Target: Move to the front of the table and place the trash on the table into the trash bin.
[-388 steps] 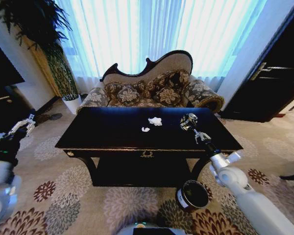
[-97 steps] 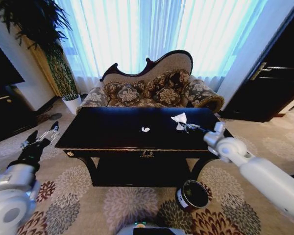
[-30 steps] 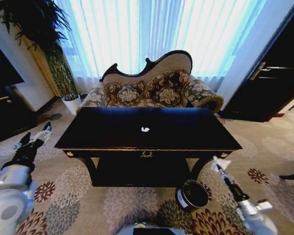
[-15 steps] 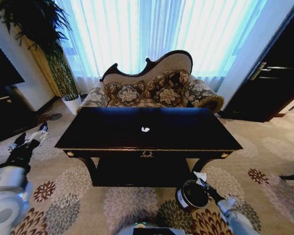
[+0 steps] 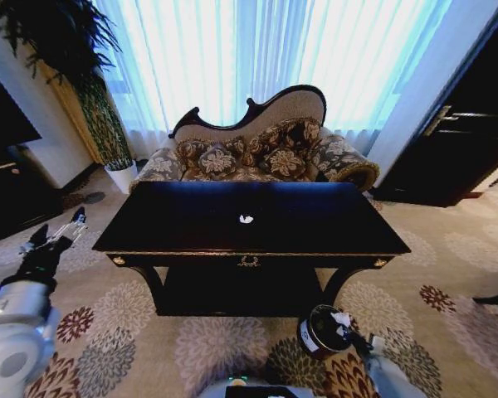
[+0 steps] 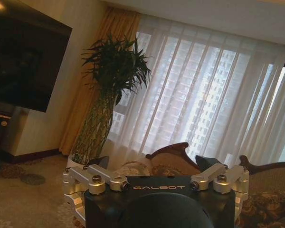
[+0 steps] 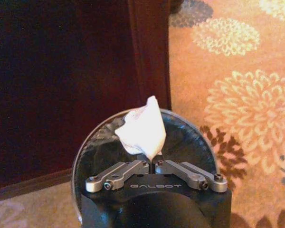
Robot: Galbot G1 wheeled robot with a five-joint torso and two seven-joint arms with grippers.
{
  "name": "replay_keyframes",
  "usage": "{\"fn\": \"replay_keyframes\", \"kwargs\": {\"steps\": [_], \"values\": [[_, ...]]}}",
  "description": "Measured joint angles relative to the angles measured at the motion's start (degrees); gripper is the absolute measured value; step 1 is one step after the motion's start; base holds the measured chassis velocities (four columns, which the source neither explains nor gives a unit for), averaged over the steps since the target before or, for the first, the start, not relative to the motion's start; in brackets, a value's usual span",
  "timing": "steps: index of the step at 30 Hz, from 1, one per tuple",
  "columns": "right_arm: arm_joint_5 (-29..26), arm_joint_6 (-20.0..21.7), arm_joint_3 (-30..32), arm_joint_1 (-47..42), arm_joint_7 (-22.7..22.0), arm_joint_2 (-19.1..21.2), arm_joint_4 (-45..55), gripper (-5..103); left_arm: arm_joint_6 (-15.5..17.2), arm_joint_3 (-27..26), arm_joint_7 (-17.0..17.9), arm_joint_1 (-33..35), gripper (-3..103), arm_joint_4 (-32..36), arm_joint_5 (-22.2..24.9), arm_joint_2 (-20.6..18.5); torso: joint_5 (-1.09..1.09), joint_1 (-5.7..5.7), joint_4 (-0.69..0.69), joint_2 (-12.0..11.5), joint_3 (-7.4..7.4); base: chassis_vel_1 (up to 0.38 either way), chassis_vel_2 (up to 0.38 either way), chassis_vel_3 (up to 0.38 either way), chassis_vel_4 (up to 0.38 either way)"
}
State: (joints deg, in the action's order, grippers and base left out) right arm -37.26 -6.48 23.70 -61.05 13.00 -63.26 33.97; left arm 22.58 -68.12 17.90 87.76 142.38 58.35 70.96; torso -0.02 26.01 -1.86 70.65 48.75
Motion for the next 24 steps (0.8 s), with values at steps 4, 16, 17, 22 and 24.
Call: {"fn": "replay_keyframes", "kwargs": {"steps": [4, 16, 17, 22, 24], "values": [[-2.56, 2.22, -1.18, 0.3, -1.32, -1.67, 0.62, 1, 0.01, -0.49, 0.01, 0.29, 100, 0.17, -0.04, 0.0, 0.01, 0.0, 0.0, 0.0, 0.0, 0.0, 0.0, 0.0, 0.0], [0.2, 2.74, -2.03, -0.01, 0.13, -1.36, 2.26, 20, 0.06, -0.72, 0.04, 0.44, 100, 0.37, 0.07, -0.05, -0.01, 0.0, 0.0, 0.0, 0.0, 0.0, 0.0, 0.0, 0.0], [0.2, 2.74, -2.03, -0.01, 0.13, -1.36, 2.26, 20, 0.06, -0.72, 0.04, 0.44, 100, 0.37, 0.07, -0.05, -0.01, 0.0, 0.0, 0.0, 0.0, 0.0, 0.0, 0.0, 0.0], [1.79, 0.72, -1.99, -0.24, 0.91, -1.45, 2.92, 42, 0.1, -0.22, 0.04, 0.3, 100, 0.39, -0.12, 0.09, 0.0, 0.0, 0.0, 0.0, 0.0, 0.0, 0.0, 0.0, 0.0], [2.01, 0.61, -1.98, -0.29, 0.92, -1.53, 3.03, 47, 0.1, -0.22, 0.03, 0.3, 100, 0.39, -0.12, 0.08, 0.01, 0.0, -0.01, 0.0, 0.0, 0.0, 0.0, 0.0, 0.0]]}}
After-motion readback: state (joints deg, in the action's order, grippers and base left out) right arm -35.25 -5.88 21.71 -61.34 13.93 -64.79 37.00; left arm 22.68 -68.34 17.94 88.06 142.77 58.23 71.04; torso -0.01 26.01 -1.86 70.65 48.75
